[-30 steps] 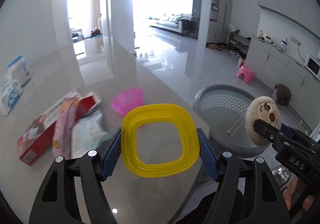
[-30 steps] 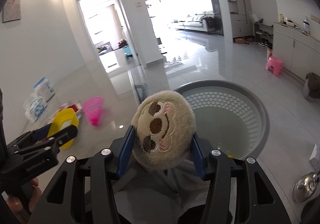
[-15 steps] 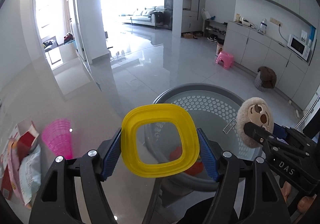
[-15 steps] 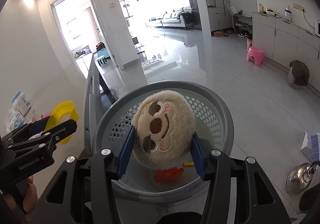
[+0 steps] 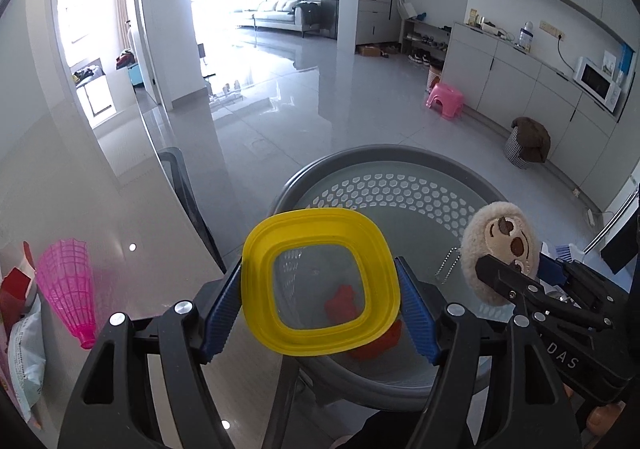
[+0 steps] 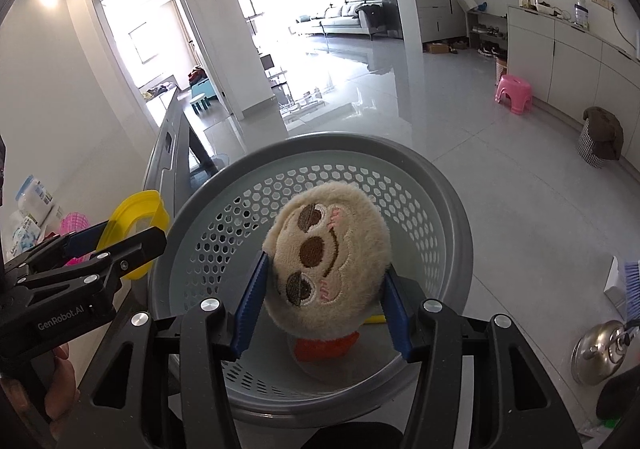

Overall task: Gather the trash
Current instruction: 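Carry sloth and yellow lid over the basket and open both grippers, then withdraw both grippers from the basket back toward the table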

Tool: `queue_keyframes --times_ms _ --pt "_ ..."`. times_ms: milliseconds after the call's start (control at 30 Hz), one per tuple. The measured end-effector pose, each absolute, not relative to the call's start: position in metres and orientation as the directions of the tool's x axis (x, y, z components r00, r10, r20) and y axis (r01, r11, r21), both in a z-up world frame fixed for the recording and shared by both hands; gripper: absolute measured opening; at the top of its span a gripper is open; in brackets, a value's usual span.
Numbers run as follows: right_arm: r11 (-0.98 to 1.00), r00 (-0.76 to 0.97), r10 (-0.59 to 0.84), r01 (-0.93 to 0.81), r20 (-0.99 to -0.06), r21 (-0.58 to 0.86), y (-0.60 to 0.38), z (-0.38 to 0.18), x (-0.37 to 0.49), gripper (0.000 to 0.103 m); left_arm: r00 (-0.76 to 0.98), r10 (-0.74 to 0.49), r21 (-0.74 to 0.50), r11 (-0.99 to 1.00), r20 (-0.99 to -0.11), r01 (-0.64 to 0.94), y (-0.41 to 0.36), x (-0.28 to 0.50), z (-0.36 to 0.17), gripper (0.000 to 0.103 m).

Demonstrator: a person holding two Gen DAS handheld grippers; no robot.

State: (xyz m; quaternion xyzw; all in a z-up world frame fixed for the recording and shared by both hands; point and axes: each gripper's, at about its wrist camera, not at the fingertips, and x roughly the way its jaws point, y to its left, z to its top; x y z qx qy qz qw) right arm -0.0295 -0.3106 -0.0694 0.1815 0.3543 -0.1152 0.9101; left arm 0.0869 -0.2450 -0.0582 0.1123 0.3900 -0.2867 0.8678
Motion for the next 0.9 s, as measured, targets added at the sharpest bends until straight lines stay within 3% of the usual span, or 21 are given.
queue_keyframes --times_ms 433,467,533,567,900 --pt "0.906 0.713 -0.078 0.342 -0.697 0.249 -0.316 -0.073 -0.019 0.053 0.506 -0.407 -0.044 0.810 -0.760 0.585 -0.255 0.095 -0.063 0.072" --pt "0.907 0.716 -0.078 0.340 -0.694 0.249 -0.316 -0.073 -0.019 0.054 0.504 -0.407 -0.048 0.811 -0.761 0.583 -0.254 0.097 -0.063 0.073" --pt "0.906 0.723 -0.086 0.343 -0.686 0.248 -0.317 -0.073 -0.021 0.069 0.503 -0.406 -0.053 0.815 -0.763 0.577 -0.252 0.096 -0.062 0.081" --pt "0.905 0.730 -0.092 0.345 -0.678 0.249 -0.317 -0.072 -0.022 0.071 0.505 -0.406 -0.057 0.818 -0.762 0.573 -0.251 0.097 -0.061 0.084" --pt "0.903 0.727 -0.099 0.352 -0.679 0.245 -0.320 -0.076 -0.021 0.071 0.505 -0.405 -0.060 0.821 -0.762 0.568 -0.246 0.097 -0.061 0.085"
